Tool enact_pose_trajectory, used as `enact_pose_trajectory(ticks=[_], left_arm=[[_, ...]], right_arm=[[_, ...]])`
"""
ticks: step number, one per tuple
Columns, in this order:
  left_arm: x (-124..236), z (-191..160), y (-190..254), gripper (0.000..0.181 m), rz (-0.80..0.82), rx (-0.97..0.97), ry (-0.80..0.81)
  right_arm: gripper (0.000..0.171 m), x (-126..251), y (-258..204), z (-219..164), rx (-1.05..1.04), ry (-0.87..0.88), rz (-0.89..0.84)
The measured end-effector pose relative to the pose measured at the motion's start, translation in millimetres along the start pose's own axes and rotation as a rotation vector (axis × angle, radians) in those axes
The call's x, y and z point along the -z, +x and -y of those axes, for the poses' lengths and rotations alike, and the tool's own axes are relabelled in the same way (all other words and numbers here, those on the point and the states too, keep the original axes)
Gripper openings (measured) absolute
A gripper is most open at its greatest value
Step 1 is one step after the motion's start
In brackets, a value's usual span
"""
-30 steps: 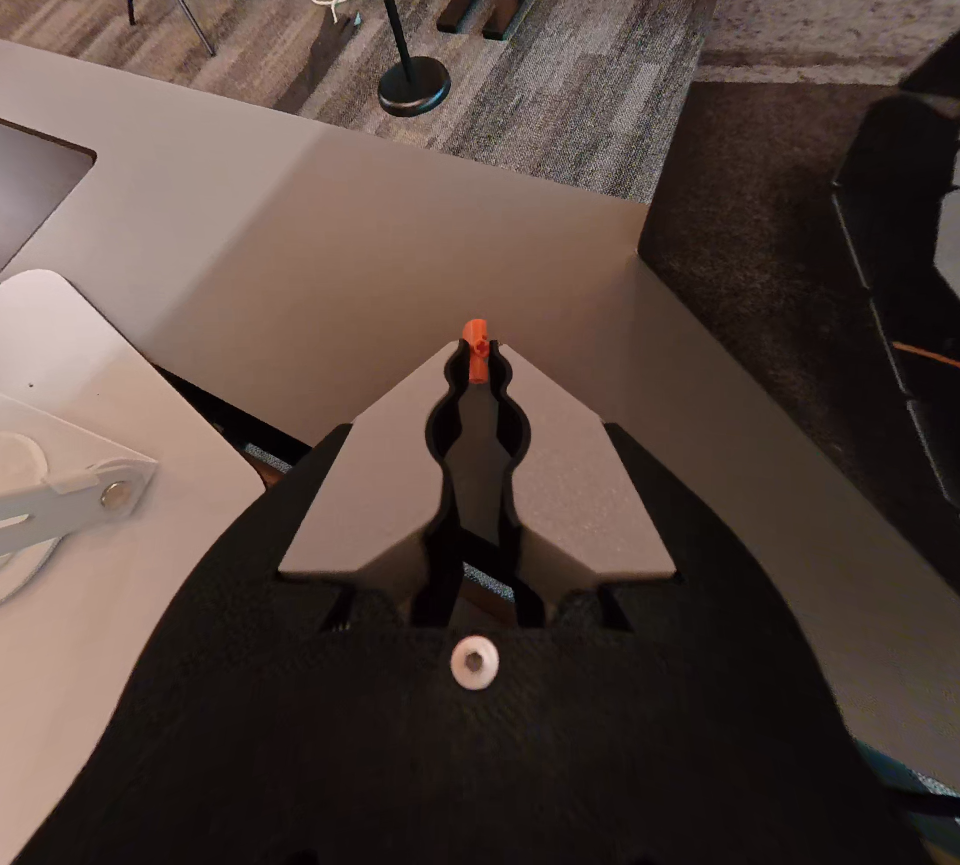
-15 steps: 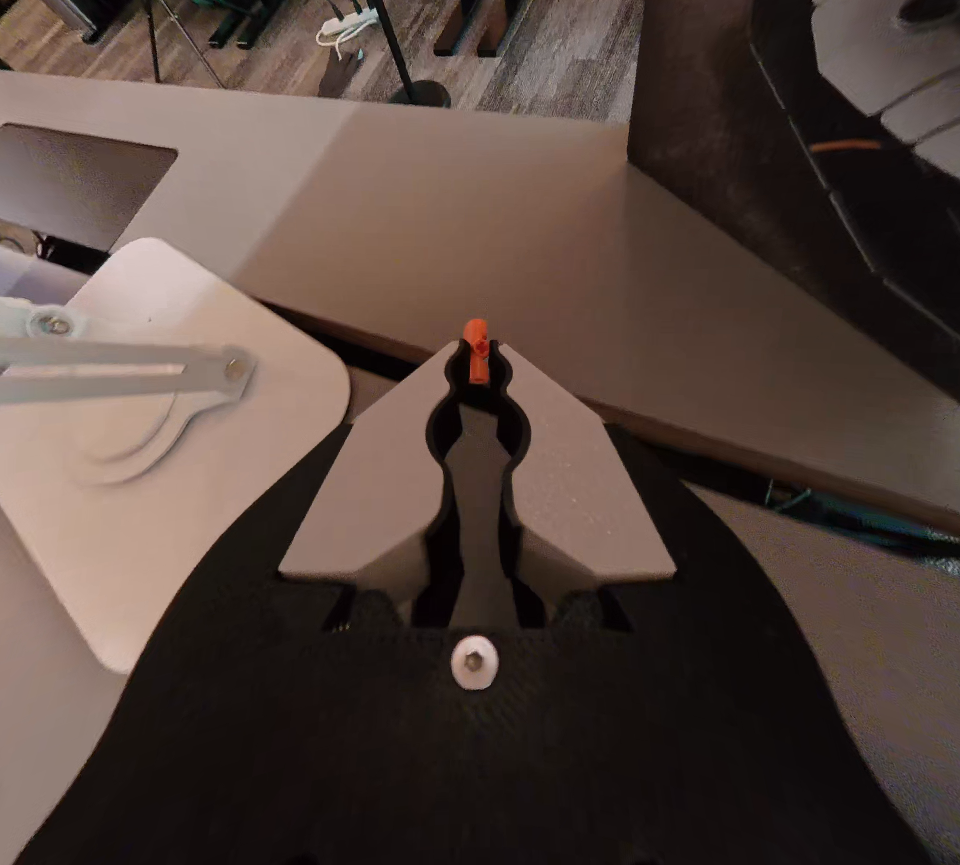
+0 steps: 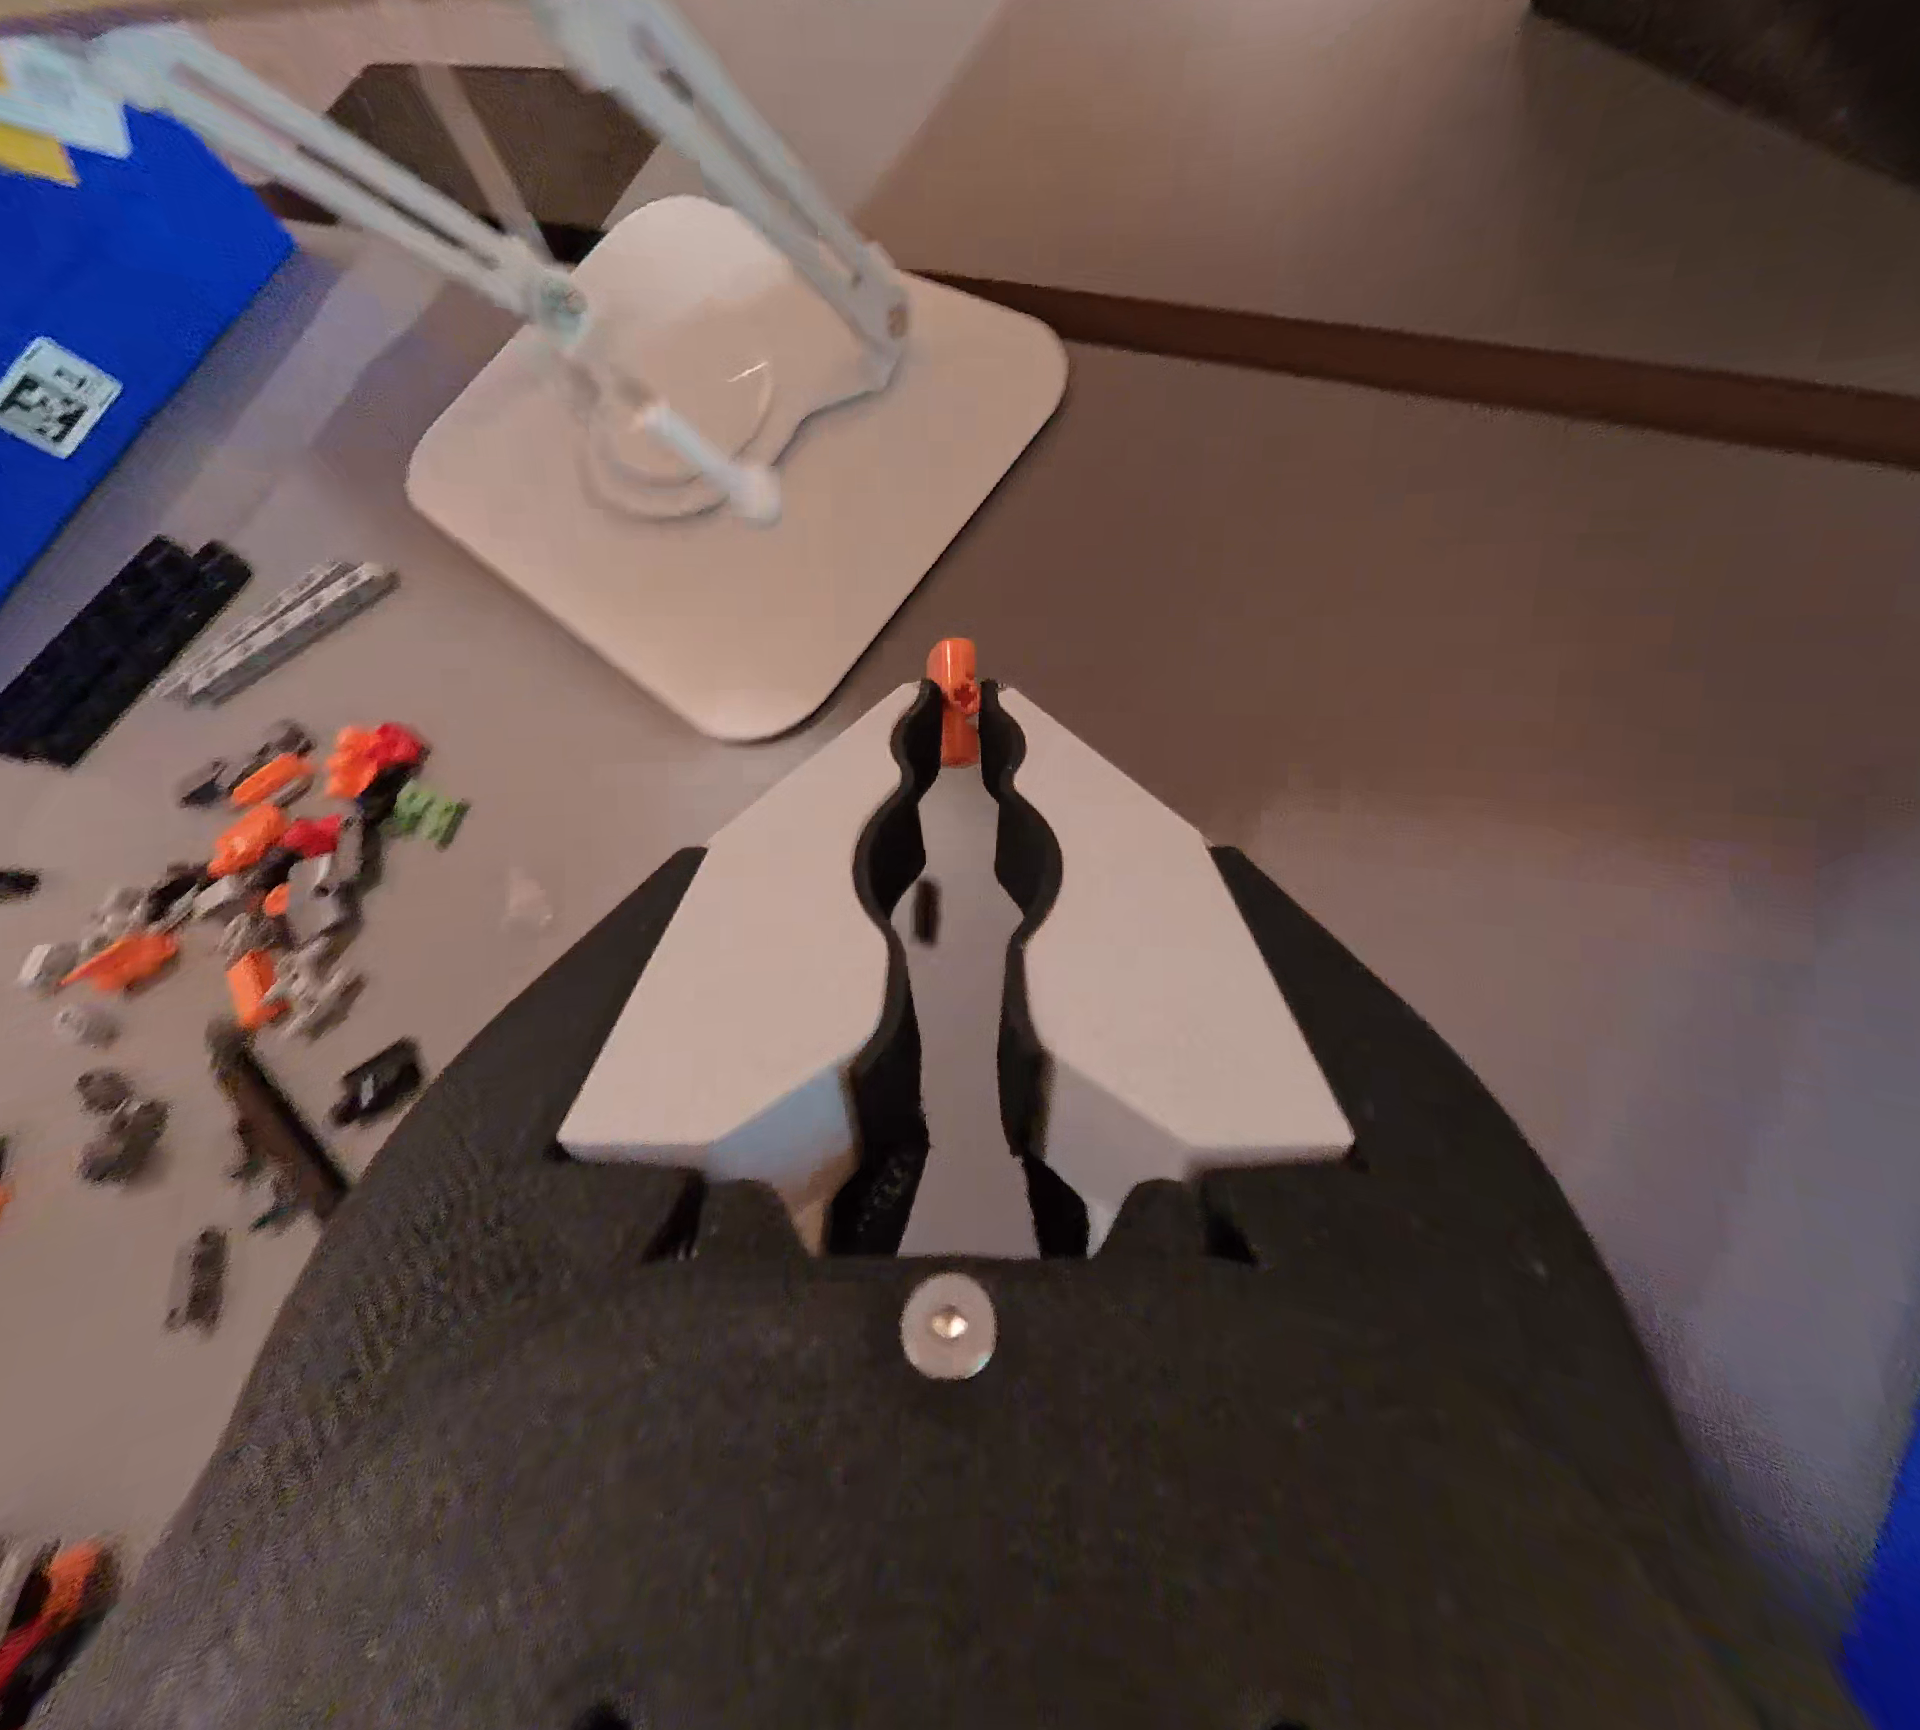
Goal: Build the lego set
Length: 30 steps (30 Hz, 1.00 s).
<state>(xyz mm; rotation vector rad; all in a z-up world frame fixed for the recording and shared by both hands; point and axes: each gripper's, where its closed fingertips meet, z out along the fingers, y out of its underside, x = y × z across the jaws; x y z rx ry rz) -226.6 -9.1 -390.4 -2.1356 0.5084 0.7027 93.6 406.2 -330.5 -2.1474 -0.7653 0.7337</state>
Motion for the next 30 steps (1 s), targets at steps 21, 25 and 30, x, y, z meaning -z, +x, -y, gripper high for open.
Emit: enact_pose_trajectory(ticks=[21, 25, 30], left_arm=[[-0.1, -0.2, 0.1, 0.003, 0.025, -0.015, -0.004], [0.1, -0.3, -0.6, 0.003, 0.032, -0.02, -0.005], [0.1, -0.5, -1.7, 0.003, 0.038, -0.023, -0.007]], right_arm=[[0.004, 160.3, -33.6, -186.5, -0.047, -0.15, -0.077], [0.006, 158.1, -12.5, -194.4, -0.028, -0.161, -0.169], [0.023, 171.7, -15.0, -179.4, 0.091, -0.163, -0.224]])
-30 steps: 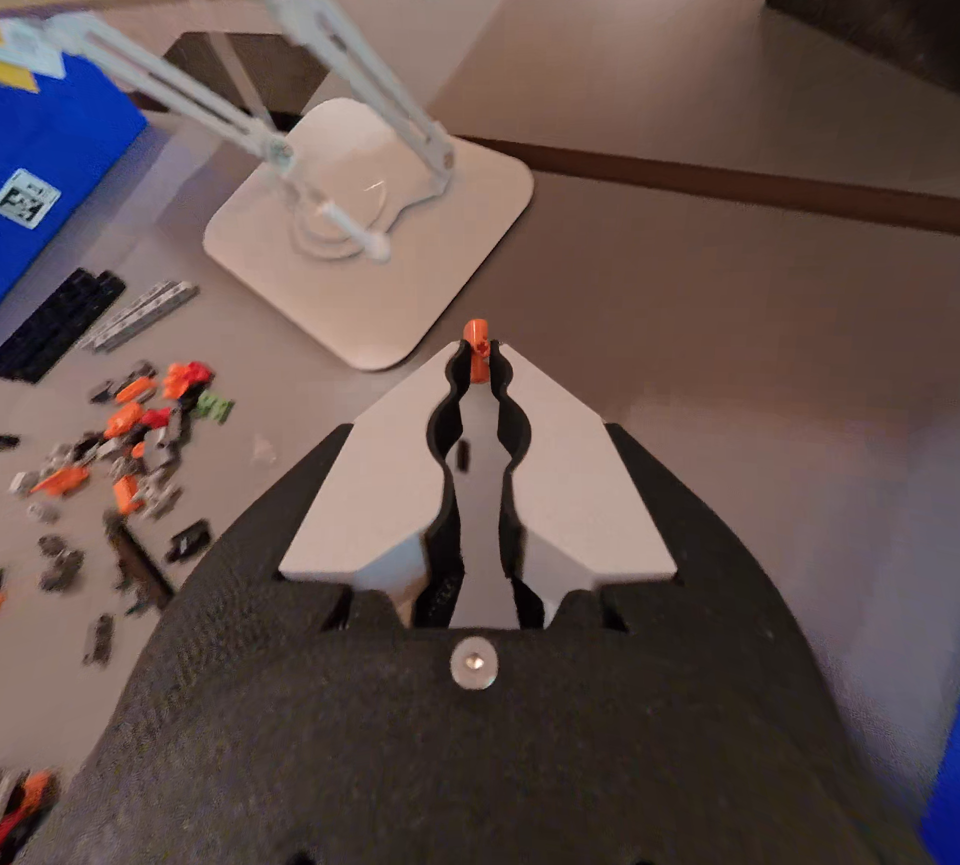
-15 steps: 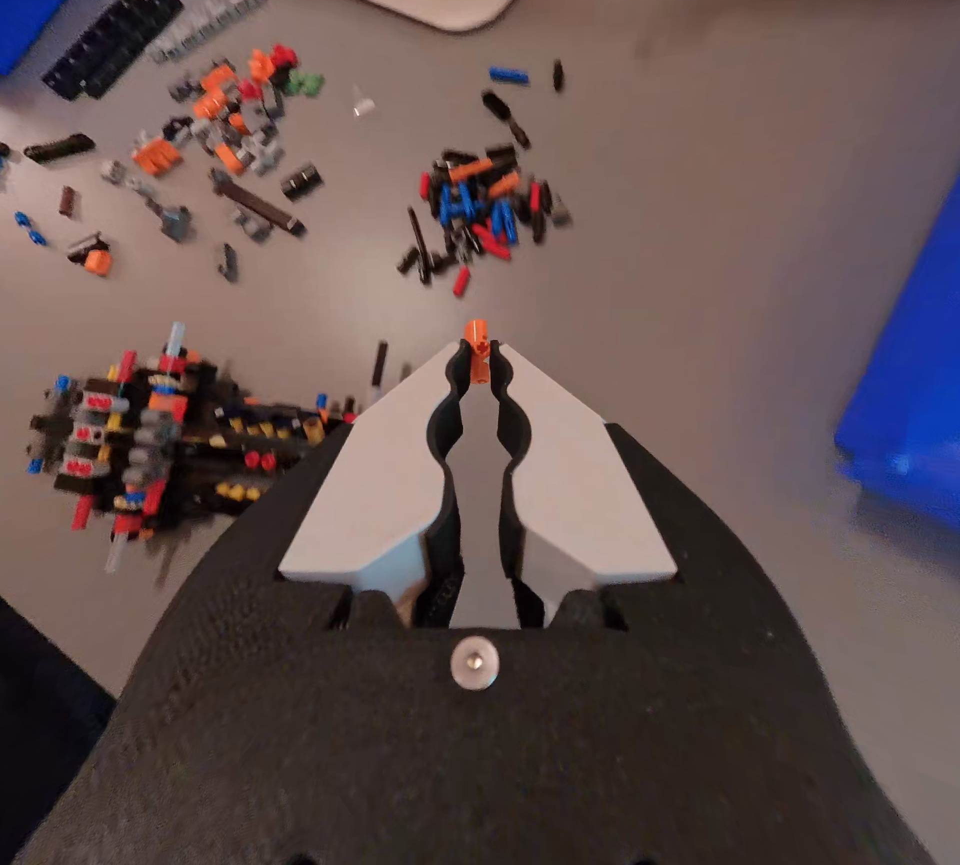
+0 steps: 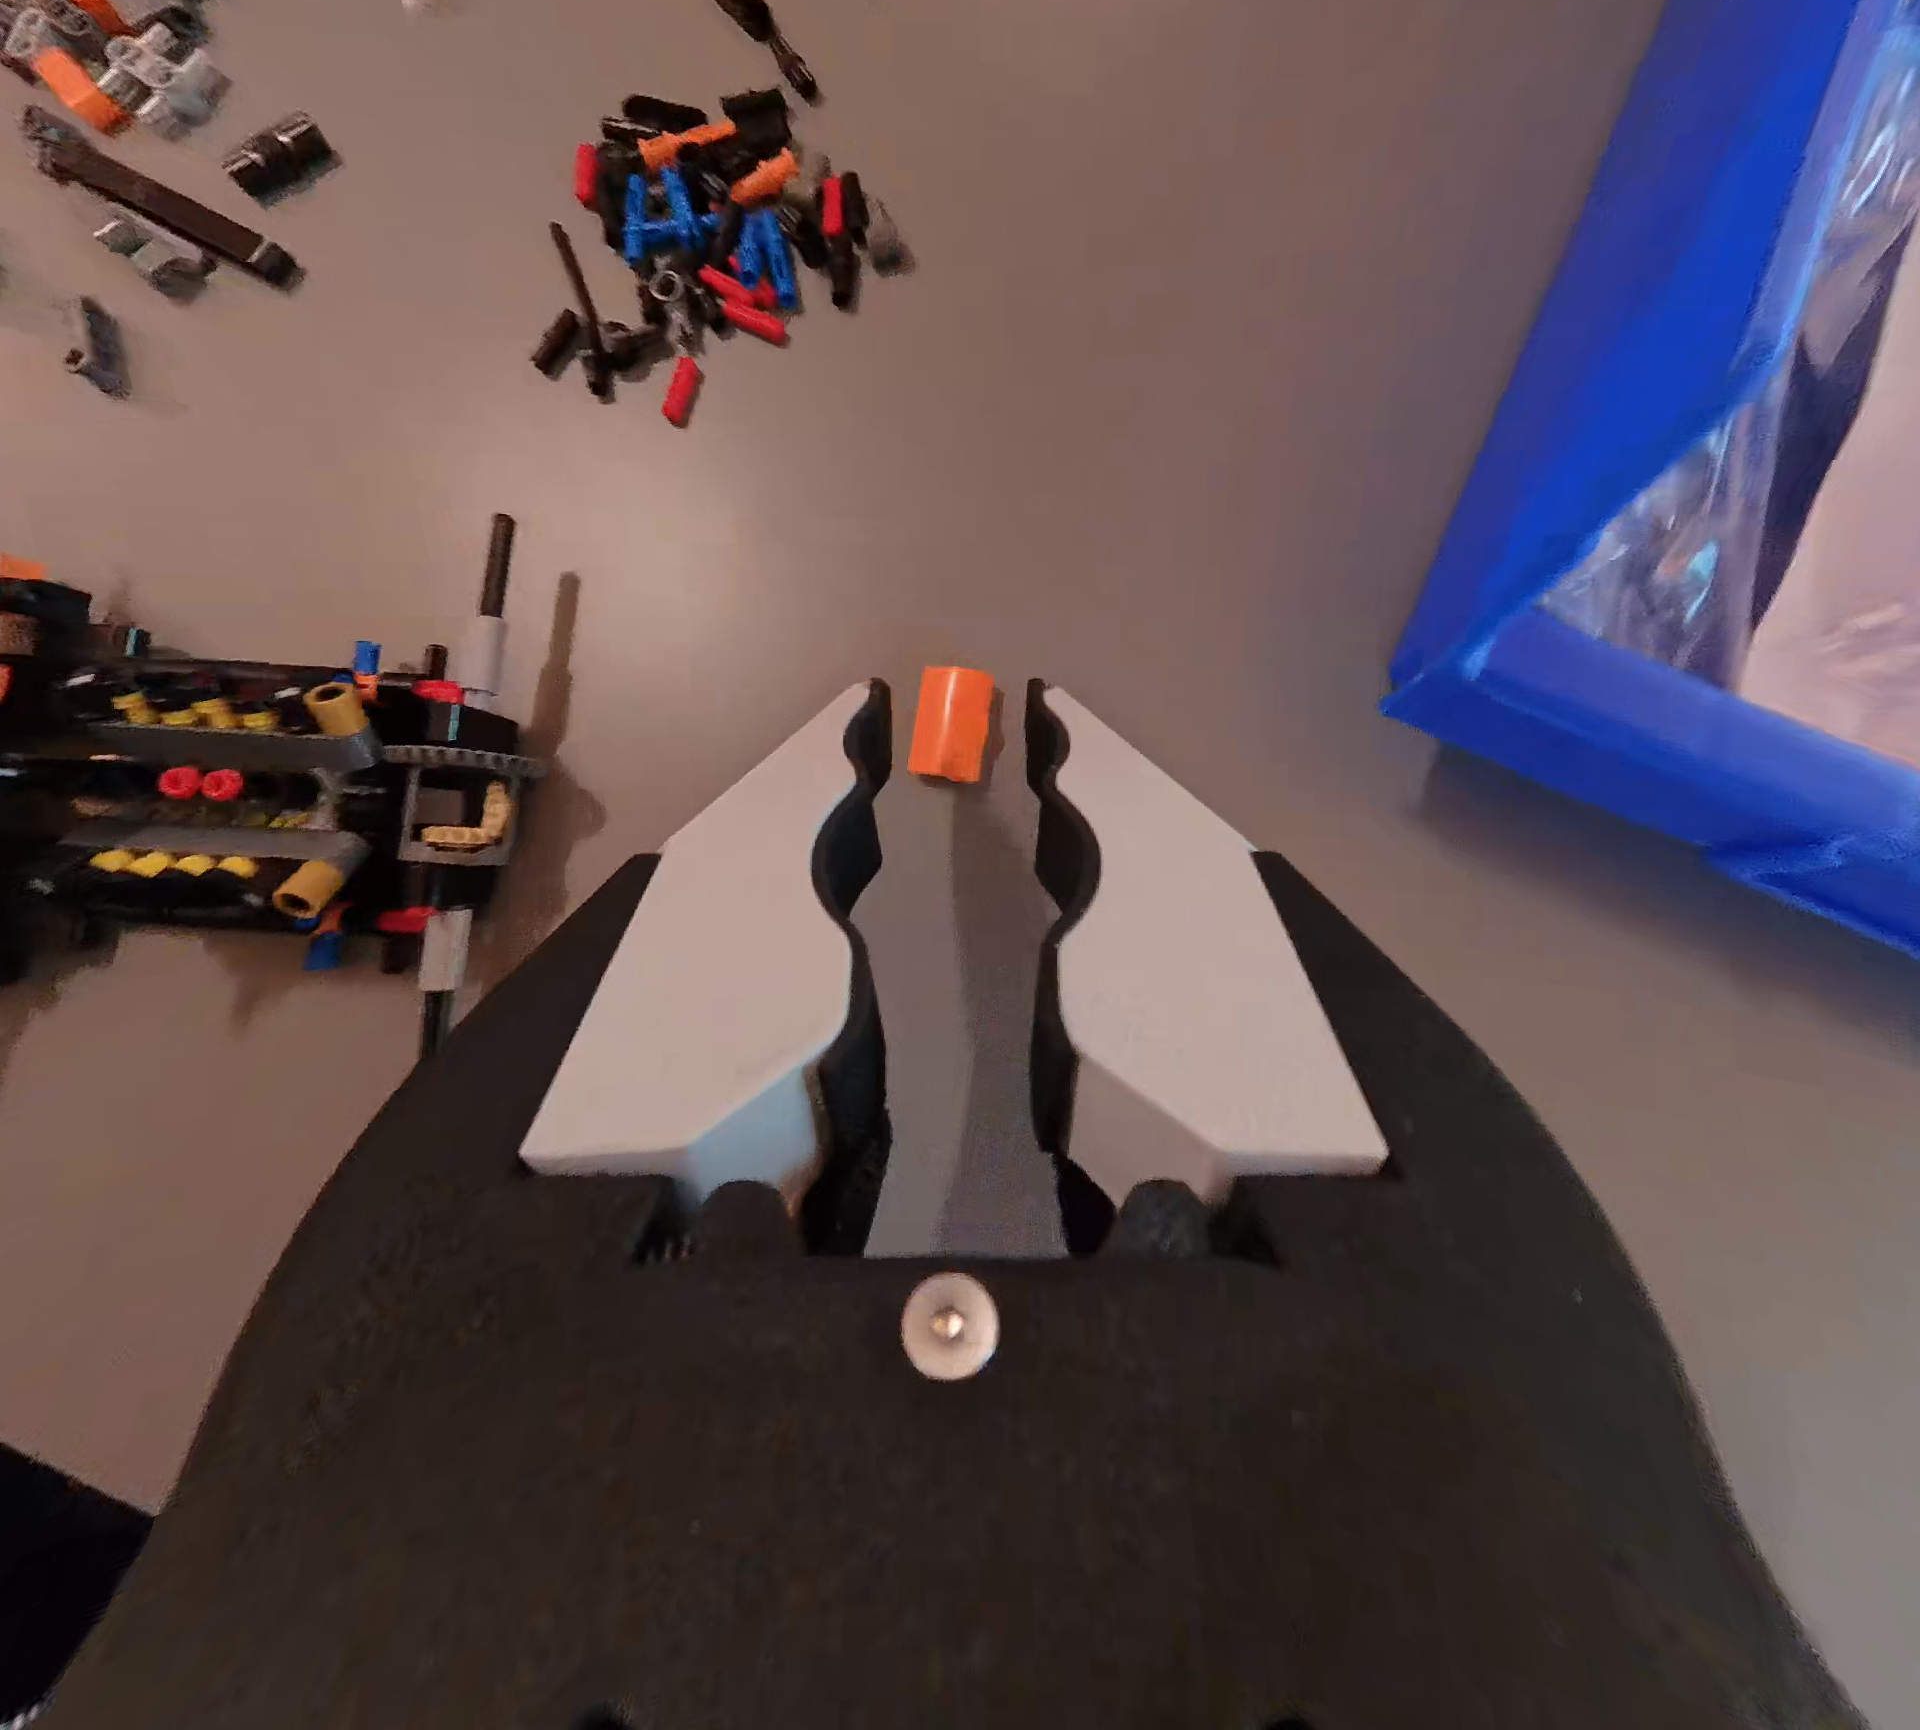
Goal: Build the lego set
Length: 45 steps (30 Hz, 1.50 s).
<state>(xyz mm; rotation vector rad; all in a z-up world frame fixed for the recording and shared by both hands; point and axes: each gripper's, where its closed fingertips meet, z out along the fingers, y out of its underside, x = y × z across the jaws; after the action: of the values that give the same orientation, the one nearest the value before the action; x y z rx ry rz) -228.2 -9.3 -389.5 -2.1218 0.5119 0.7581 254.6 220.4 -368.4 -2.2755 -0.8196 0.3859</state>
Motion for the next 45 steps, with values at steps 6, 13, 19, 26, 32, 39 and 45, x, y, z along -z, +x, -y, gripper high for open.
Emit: enact_pose_trajectory(ticks=[6, 13, 19, 26, 32, 39, 45], left_arm=[[-0.1, -0.3, -1.3, 0.002, 0.002, -0.001, -0.002], [0.3, -0.3, -3.3, 0.003, 0.011, -0.005, 0.0], [0.4, -0.1, -4.5, 0.003, 0.013, -0.009, 0.001], [0.3, -0.4, -5.6, 0.003, 0.004, -0.002, 0.001], [0.6, 0.0, -6.2, 0.003, 0.003, -0.005, 0.005], [0.6, 0.2, -6.9, 0.003, 0.002, -0.008, 0.007], [0.7, 0.5, -7.5, 0.003, 0.002, -0.009, 0.009]], right_arm=[[0.029, -5.5, -95.3, 63.8, 0.269, 0.027, 0.225], [0.024, -90.4, -197.0, 131.7, 0.478, -0.063, 0.411], [0.023, -162.8, -226.4, 159.2, 0.576, -0.166, 0.413], [0.014, -195.7, -233.0, 155.6, 0.553, -0.254, 0.386], [0.005, -201.3, -230.4, 161.2, 0.645, -0.231, 0.319], [0.004, -185.2, -234.5, 169.3, 0.567, -0.177, 0.416], [0.004, -107.5, -225.2, 178.1, 0.471, -0.092, 0.529]])
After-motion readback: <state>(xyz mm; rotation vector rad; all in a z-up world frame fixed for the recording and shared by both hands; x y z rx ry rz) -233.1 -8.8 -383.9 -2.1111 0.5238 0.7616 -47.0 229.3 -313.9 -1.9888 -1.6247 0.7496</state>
